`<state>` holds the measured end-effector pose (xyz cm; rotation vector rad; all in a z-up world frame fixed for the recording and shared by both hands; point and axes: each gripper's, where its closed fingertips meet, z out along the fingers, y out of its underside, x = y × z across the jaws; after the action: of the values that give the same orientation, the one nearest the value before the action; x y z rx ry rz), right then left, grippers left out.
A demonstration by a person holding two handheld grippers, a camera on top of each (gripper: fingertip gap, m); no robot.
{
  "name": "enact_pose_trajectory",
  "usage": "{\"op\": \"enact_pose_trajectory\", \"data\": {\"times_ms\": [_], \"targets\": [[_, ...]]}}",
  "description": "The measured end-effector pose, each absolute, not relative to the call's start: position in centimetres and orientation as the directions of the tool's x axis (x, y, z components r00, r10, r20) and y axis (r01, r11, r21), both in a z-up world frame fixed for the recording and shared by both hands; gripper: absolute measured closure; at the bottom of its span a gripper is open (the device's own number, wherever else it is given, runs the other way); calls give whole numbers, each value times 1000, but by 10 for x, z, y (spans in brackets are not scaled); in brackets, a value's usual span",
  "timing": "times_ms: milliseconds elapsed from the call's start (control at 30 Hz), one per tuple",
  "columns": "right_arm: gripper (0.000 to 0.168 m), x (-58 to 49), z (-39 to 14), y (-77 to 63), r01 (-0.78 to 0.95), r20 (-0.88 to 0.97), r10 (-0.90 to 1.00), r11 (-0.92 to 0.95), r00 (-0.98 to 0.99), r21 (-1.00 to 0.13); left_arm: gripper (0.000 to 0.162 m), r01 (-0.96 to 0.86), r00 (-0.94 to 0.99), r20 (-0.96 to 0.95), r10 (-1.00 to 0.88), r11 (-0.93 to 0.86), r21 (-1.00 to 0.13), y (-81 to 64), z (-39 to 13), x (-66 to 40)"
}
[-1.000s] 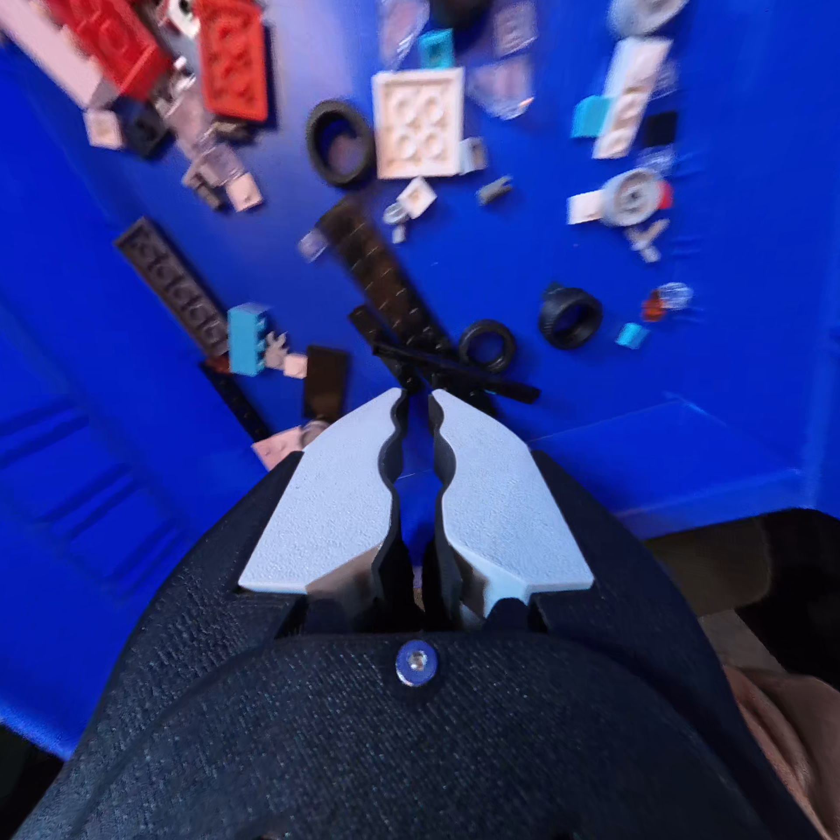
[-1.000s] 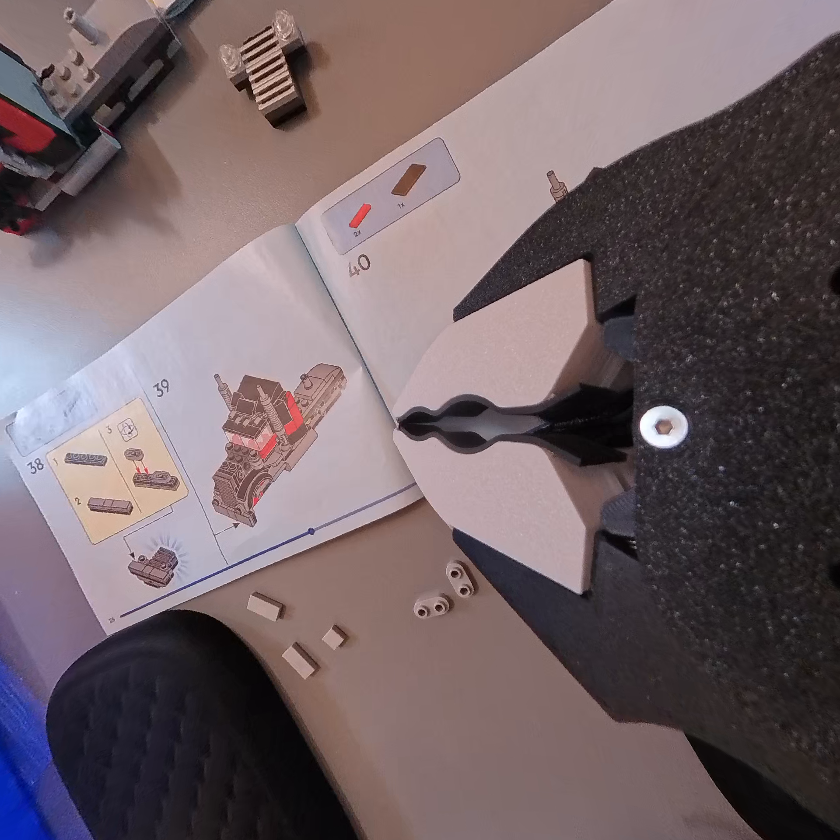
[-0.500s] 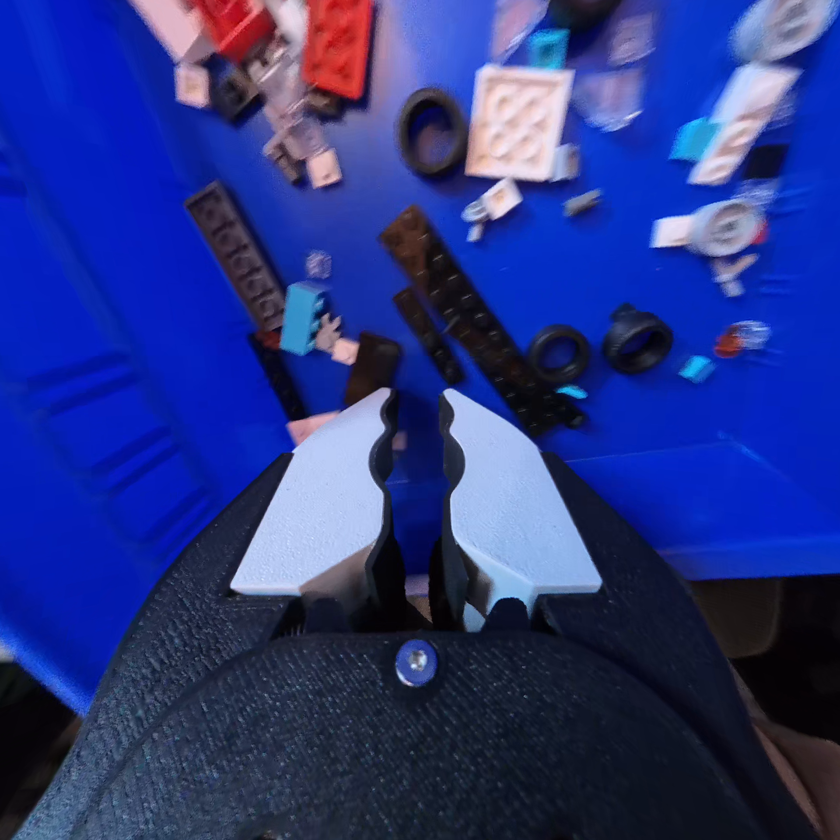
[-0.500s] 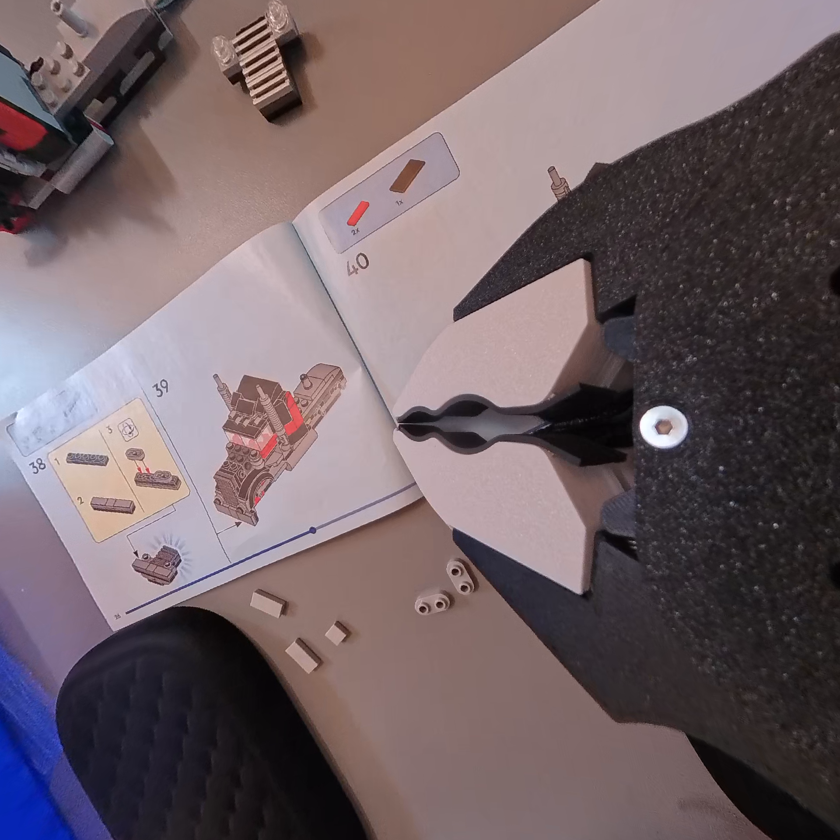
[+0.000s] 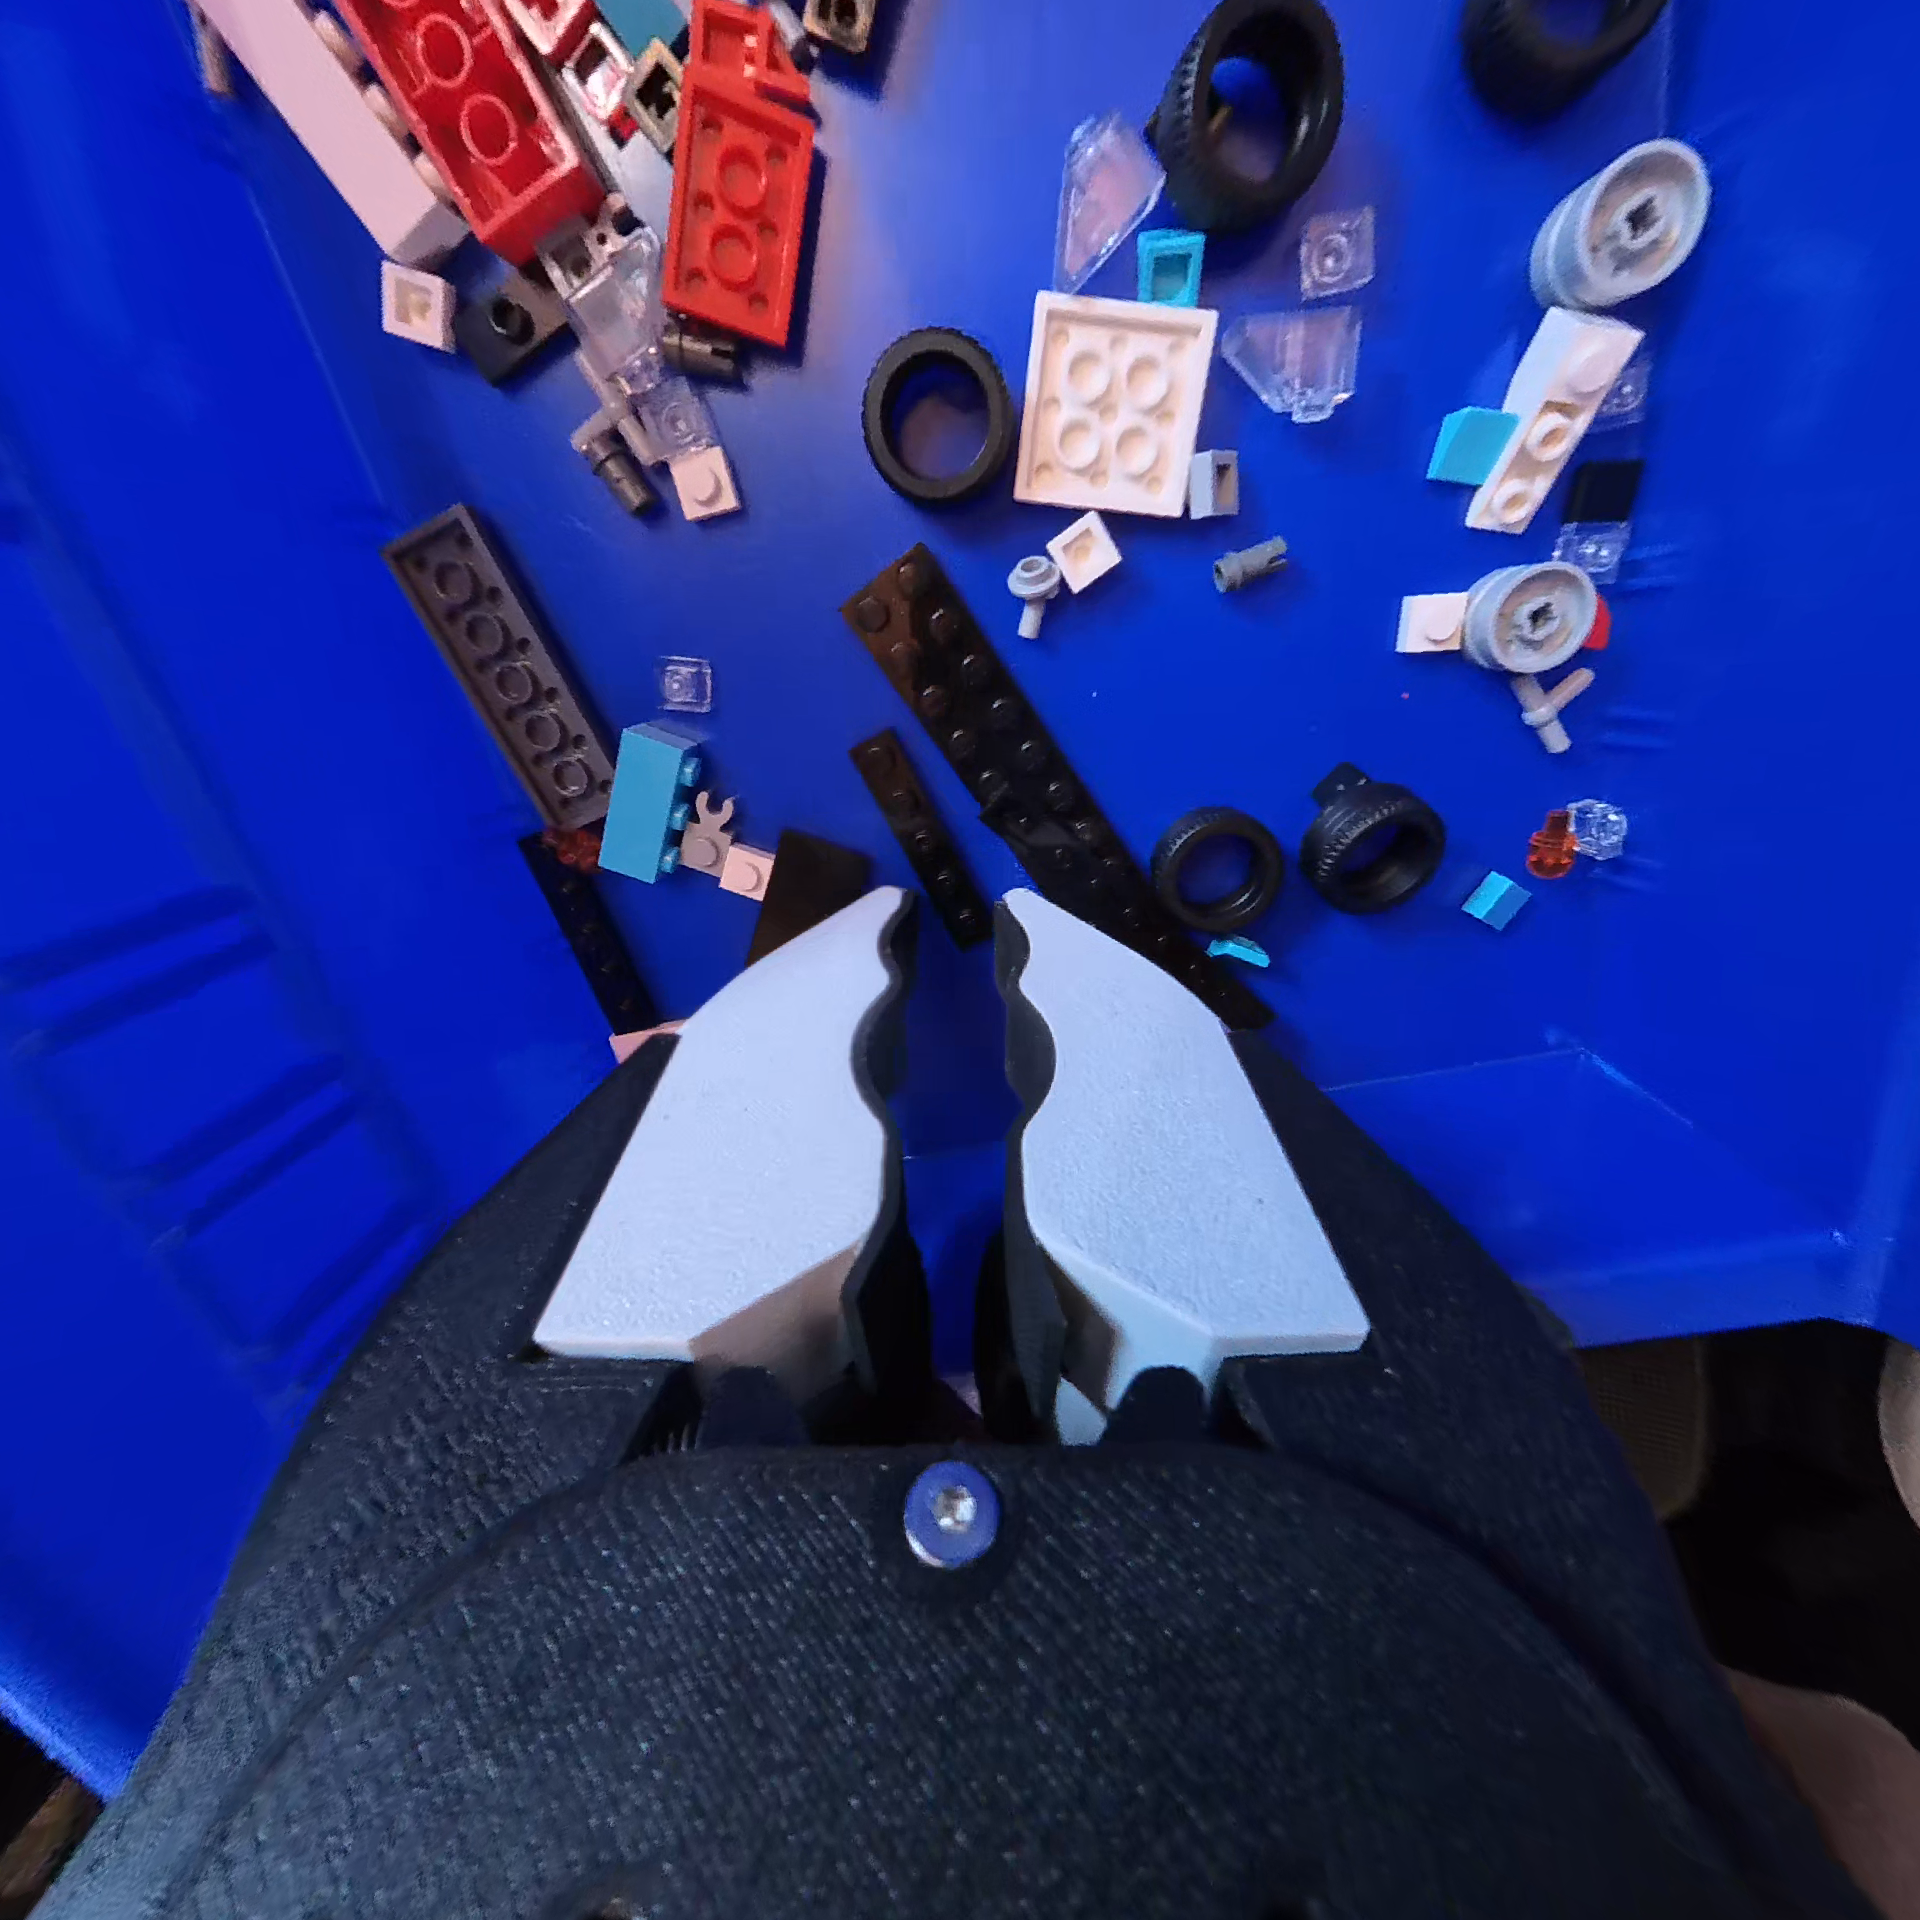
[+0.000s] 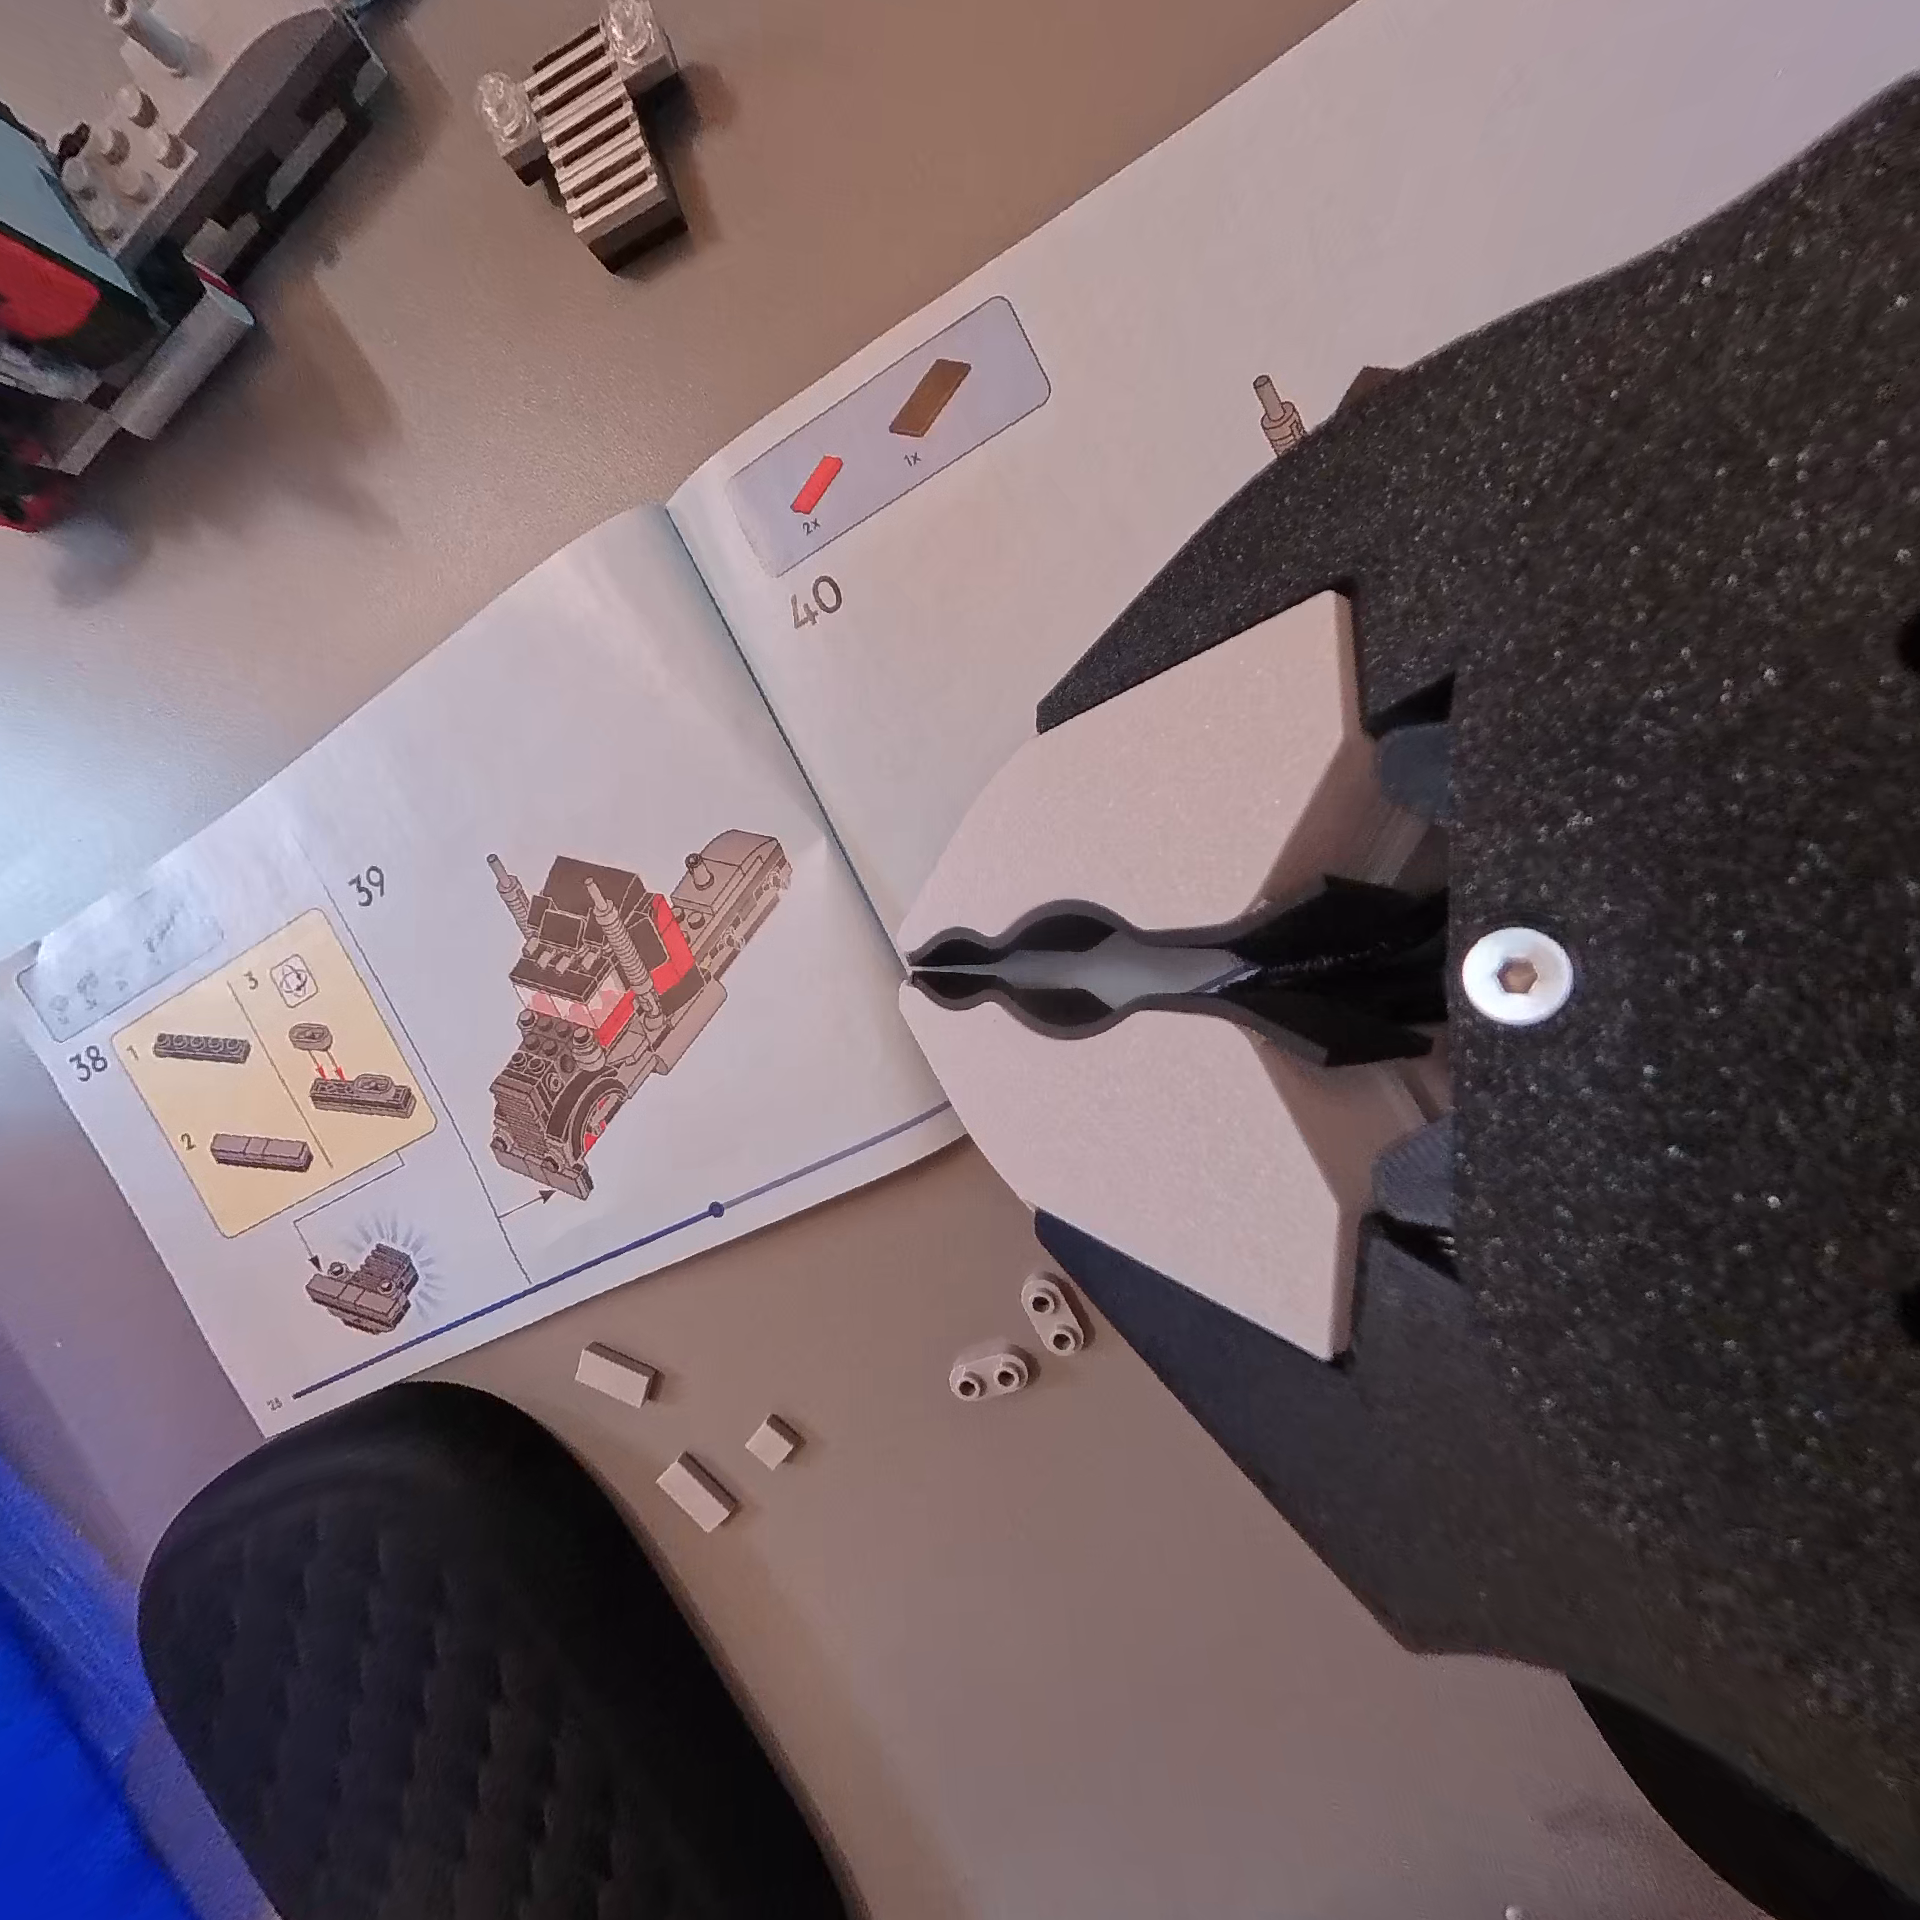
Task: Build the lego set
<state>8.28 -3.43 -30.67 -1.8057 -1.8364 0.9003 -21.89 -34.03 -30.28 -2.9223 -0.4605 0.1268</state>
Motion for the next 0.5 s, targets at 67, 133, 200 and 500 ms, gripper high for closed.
{"op": "enact_pose_trajectory", "data": {"times_ms": [67, 133, 200, 500], "targets": [[167, 83, -307, -34, 721, -148, 986, -48, -77, -692, 152, 287, 953, -33, 300, -936, -201, -339, -303, -216], [167, 83, -307, -34, 721, -149, 986, -49, -77, -691, 152, 271, 958, -34, 285, -938, -214, -339, -303, -216], [167, 83, -307, -34, 721, -156, 985, -53, -77, -691, 152, 240, 958, -107, 267, -947, -215, -344, -298, -222], [158, 68, -270, -75, 587, -227, 904, 31, -361, -809, 154, -159, 982, -167, -84, -844, -512, -265, -188, -168]]}}
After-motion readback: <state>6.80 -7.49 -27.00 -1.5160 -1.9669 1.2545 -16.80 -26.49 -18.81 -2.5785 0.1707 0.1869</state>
